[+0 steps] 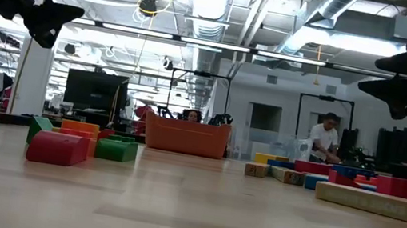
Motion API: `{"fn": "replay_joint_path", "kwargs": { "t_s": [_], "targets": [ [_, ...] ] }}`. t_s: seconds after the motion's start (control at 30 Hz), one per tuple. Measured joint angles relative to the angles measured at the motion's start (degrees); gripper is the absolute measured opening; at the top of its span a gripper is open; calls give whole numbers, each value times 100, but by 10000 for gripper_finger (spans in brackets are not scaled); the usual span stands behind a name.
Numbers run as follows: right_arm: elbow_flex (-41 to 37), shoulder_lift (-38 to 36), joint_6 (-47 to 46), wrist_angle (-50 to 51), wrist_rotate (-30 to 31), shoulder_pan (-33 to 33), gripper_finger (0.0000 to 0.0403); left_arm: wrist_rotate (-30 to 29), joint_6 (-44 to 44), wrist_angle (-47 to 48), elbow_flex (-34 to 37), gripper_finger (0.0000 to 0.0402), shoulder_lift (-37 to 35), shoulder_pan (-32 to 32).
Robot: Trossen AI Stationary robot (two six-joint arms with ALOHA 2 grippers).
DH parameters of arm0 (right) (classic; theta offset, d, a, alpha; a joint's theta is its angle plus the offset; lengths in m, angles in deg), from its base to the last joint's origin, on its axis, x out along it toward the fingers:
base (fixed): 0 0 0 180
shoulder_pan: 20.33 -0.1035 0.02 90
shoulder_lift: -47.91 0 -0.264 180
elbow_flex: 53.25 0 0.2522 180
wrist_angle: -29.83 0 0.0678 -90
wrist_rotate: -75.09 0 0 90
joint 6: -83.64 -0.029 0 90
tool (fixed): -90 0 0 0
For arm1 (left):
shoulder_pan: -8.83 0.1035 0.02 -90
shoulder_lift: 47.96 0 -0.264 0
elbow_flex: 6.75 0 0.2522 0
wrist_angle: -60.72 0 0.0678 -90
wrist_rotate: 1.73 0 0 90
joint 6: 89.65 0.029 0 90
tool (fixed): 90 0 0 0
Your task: Sort blocks by size
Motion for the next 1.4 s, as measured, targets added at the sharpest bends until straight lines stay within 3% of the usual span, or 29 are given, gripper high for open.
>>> {"fn": "replay_joint_path", "kwargs": {
  "t_s": [0.63, 1.13, 1.23, 1.4],
  "targets": [
    [-20, -2, -61, -1185, 9, 390, 282, -47, 170, -361, 2, 225, -2, 0],
    [-96, 54, -425, -1850, 105, 849, 282, -24, -667, -120, 1, 225, -2, 0],
    [-96, 314, -359, -1825, -90, 939, 282, -531, -803, -182, 2, 225, -2, 0],
    [-69, 1363, -328, -1797, -212, 975, 282, -2088, -543, -281, 1, 225, -1, 146]
  ]
}}
